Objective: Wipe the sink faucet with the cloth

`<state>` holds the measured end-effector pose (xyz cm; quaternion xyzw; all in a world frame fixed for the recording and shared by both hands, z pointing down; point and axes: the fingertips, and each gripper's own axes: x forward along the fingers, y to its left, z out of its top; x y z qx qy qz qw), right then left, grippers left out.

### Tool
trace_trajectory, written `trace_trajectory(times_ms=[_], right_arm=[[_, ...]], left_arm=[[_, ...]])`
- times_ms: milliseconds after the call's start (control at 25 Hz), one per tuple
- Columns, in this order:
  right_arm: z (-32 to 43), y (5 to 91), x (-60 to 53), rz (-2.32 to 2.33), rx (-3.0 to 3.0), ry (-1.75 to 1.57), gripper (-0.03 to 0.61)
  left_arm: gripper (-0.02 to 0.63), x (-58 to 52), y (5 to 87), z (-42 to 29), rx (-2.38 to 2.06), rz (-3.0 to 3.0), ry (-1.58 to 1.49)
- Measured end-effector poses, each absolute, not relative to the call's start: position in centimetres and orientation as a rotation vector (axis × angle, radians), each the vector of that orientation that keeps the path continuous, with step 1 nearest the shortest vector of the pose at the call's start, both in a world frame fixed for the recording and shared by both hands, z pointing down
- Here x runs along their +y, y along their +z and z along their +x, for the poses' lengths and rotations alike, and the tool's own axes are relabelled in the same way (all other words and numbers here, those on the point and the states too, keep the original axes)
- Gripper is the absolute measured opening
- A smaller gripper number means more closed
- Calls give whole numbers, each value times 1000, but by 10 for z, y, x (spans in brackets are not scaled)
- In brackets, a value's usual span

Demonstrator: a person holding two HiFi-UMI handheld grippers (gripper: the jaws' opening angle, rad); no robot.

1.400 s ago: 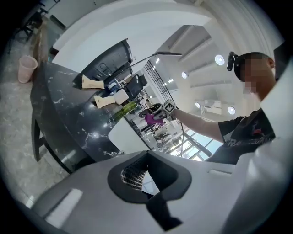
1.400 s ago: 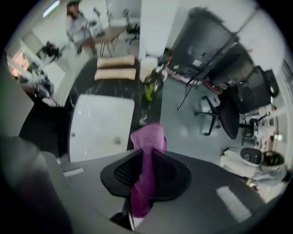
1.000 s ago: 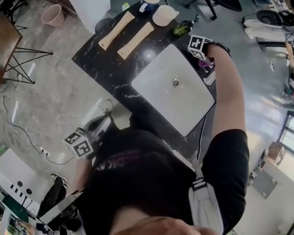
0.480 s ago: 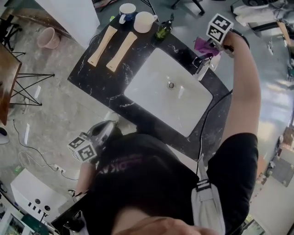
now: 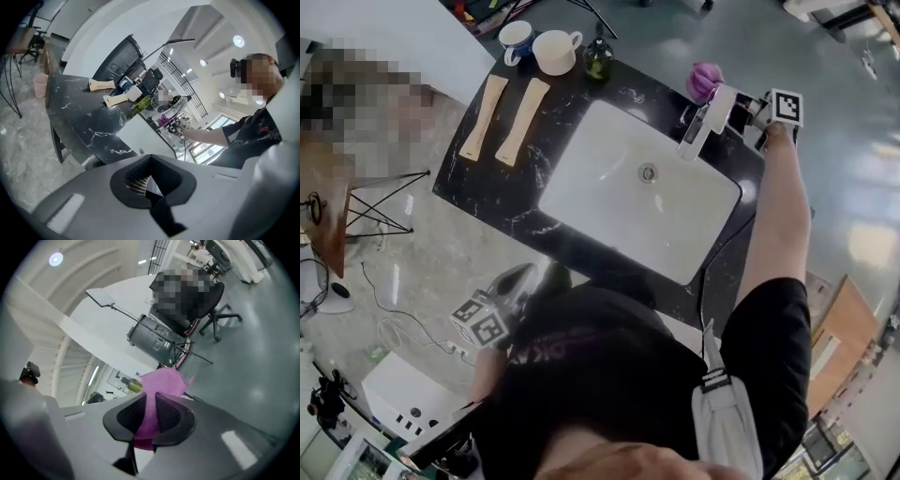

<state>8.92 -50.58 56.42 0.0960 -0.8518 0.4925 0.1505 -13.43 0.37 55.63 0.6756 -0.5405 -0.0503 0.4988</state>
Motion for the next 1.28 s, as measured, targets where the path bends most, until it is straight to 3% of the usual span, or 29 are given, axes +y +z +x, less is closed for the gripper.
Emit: trace_trajectory(times_ms=[120,440,840,1040,1280], right_arm=[[96,602,-495,349,-2286,1463,66],[81,643,-483,387,-2086,1097,64],[151,516,-450,703,-2797,1461,64],[140,524,-350,734,-2843,1397,64],[127,601,-323,1044,-2505,1623,64]], left_arm=[[0,0,558,-122,-1296,1630,-80],[0,1,555,-107,-1301,1666,-49],[0,6,547,-120,-1251,1776,-119],[0,4,534,-129,-1187,1850,-156],[0,11,527,-131,-1166,1892,-138]])
